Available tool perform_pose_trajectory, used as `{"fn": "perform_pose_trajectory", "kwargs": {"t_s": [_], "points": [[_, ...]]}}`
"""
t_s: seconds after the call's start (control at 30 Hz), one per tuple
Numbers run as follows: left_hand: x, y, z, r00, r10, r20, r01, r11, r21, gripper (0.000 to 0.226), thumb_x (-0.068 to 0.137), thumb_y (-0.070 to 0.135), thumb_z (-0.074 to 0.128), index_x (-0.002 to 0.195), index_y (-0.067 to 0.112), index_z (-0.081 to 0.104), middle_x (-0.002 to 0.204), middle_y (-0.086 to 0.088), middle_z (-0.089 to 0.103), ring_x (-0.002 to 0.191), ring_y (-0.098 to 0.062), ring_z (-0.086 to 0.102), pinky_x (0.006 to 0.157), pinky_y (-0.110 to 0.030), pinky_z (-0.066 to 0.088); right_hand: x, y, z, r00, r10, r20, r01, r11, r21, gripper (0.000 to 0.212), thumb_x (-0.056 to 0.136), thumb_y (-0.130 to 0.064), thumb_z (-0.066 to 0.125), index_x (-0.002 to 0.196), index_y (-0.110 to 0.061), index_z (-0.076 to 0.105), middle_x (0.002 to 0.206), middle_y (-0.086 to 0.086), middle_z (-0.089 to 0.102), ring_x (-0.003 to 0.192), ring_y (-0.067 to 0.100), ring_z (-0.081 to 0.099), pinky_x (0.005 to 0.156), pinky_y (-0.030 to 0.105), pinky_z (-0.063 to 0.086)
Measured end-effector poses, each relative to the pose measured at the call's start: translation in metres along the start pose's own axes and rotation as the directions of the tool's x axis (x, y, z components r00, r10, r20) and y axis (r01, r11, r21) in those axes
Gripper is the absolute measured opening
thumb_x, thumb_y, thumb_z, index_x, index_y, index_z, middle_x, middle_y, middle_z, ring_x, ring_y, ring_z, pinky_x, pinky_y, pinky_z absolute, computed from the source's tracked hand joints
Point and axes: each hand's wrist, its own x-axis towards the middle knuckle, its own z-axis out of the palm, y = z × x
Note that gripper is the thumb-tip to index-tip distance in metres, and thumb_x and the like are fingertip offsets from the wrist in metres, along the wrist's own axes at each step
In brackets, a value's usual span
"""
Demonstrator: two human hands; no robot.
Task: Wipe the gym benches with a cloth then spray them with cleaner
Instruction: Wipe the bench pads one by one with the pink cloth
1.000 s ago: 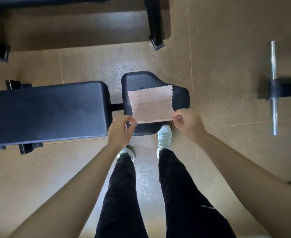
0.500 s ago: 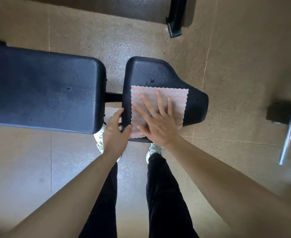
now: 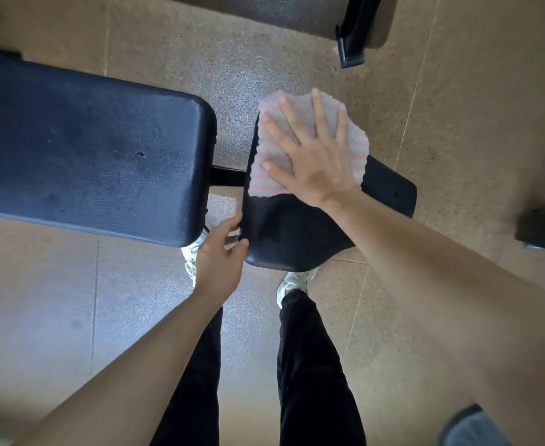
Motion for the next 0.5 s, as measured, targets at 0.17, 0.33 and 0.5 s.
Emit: {"fn": "perform_pose_trajectory", "kwargs": {"t_s": [0.17, 0.33, 0.5], "points": [[-0.004, 0.000, 0.002, 0.990, -0.141, -0.001, 0.140, 0.982, -0.127, 0.041, 0.098, 0.013, 0.062, 0.135, 0.030, 0.064, 0.130, 0.011, 0.067, 0.110, -0.007, 0.066, 0.097, -0.017, 0.051, -0.001, -0.009, 0.002, 0.999, 0.036, -0.005, -0.036, 0.999, 0.002, 0.068, 0.098, -0.069, 0.022, 0.159, -0.038, 0.020, 0.170, -0.004, 0.013, 0.154, 0.045, 0.007, 0.115, 0.073, 0.008], [-0.005, 0.009, 0.001, 0.956, -0.294, -0.011, 0.280, 0.921, -0.272, 0.030, 0.098, 0.014, 0.062, 0.121, 0.031, 0.071, 0.111, 0.017, 0.074, 0.106, -0.008, 0.070, 0.104, -0.043, 0.054, -0.046, -0.030, 0.016, 0.998, -0.047, 0.045, 0.048, 0.999, -0.013, 0.074, 0.098, -0.072, 0.024, 0.161, -0.034, 0.015, 0.171, 0.001, 0.007, 0.154, 0.047, 0.001, 0.114, 0.074, 0.005], [-0.016, 0.021, 0.012, 0.961, -0.272, -0.046, 0.255, 0.939, -0.229, 0.037, 0.097, 0.017, 0.061, 0.133, 0.027, 0.065, 0.103, 0.023, 0.071, 0.086, 0.003, 0.064, 0.089, -0.022, 0.051, -0.105, -0.049, 0.036, 0.994, -0.107, 0.015, 0.107, 0.994, 0.029, 0.079, 0.097, -0.075, 0.028, 0.161, -0.030, 0.021, 0.170, 0.006, 0.012, 0.155, 0.043, 0.005, 0.116, 0.073, 0.007]]}}
